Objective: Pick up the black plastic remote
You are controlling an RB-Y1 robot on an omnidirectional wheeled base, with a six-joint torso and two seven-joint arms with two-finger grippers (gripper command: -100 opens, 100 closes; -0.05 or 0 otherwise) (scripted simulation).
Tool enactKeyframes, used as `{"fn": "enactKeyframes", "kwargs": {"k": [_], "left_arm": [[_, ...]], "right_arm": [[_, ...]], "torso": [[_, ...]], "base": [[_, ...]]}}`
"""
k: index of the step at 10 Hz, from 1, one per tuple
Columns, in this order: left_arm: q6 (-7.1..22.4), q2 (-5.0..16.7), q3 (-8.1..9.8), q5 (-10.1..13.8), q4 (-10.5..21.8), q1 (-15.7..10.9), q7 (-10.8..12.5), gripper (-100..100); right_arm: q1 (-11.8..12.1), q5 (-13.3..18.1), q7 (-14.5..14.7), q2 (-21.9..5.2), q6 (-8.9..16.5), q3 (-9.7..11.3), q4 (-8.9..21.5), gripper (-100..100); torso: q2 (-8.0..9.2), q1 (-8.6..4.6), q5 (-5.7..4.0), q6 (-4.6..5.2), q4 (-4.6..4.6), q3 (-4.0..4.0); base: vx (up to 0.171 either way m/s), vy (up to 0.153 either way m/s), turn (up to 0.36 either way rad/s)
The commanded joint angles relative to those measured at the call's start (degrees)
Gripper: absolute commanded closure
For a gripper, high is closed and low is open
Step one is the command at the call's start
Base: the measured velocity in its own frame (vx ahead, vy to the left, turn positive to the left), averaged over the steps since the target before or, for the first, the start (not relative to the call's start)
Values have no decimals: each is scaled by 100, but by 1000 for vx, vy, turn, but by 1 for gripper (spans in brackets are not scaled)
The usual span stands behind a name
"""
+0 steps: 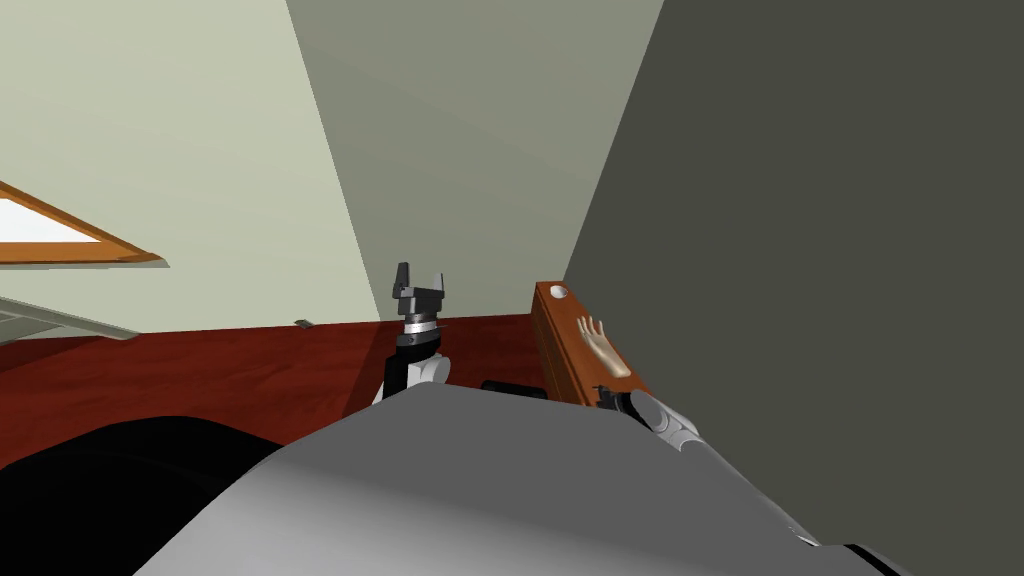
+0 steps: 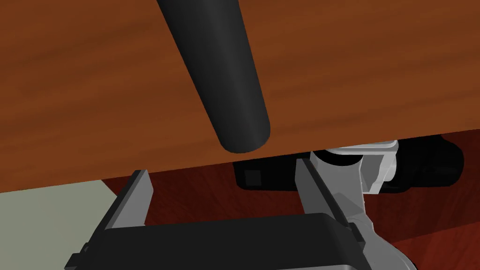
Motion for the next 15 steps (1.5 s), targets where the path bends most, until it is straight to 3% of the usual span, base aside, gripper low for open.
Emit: {"fn": "enactKeyframes", "kwargs": {"k": [1, 4, 6, 7, 8, 11, 12, 13, 15], "left_arm": [[0, 0, 0, 0, 0, 0, 0, 0], [0, 0, 0, 0, 0, 0, 0, 0], [0, 0, 0, 0, 0, 0, 0, 0], [0, 0, 0, 0, 0, 0, 0, 0], [0, -1, 0, 0, 0, 0, 0, 0], [0, 0, 0, 0, 0, 1, 0, 0], [0, 0, 0, 0, 0, 1, 0, 0], [0, 0, 0, 0, 0, 1, 0, 0], [0, -1, -1, 0, 0, 0, 0, 0]], "right_arm": [[-64, 270, 24, -45, -44, 14, 126, -100], [-226, 679, 159, -104, -101, 36, 429, -100], [-224, 706, 123, -127, -132, 35, 391, -100], [-229, 714, 135, -127, -130, 35, 405, 0], [-170, 737, 150, -15, 61, 92, 505, -100], [-81, 773, 173, 152, 347, 177, 657, -100], [-94, 769, 168, 122, 283, 160, 624, -100], [-89, 770, 168, 128, 306, 164, 628, 100], [-76, 771, 168, 126, 286, 169, 634, 100]], "torso": [[0, 0, 0, 0, 0, 0], [-2, -2, 1, -2, 0, -1], [-4, 4, 0, -1, -1, -2], [-7, 17, 3, 1, -1, -4], [-9, 25, 5, 0, -2, -5], [-29, 15, 3, 0, -6, -16], [-26, 16, 3, 0, -6, -15], [-19, 22, 5, 0, -4, -11], [-23, 12, -7, -11, 2, -10]], "base": [[-26, -57, 102], [-24, -76, 137], [-11, -41, 48], [-1, -5, -2], [24, -21, 41], [48, -38, 26], [15, -16, 6], [0, 0, 0], [-4, -1, -11]]}}
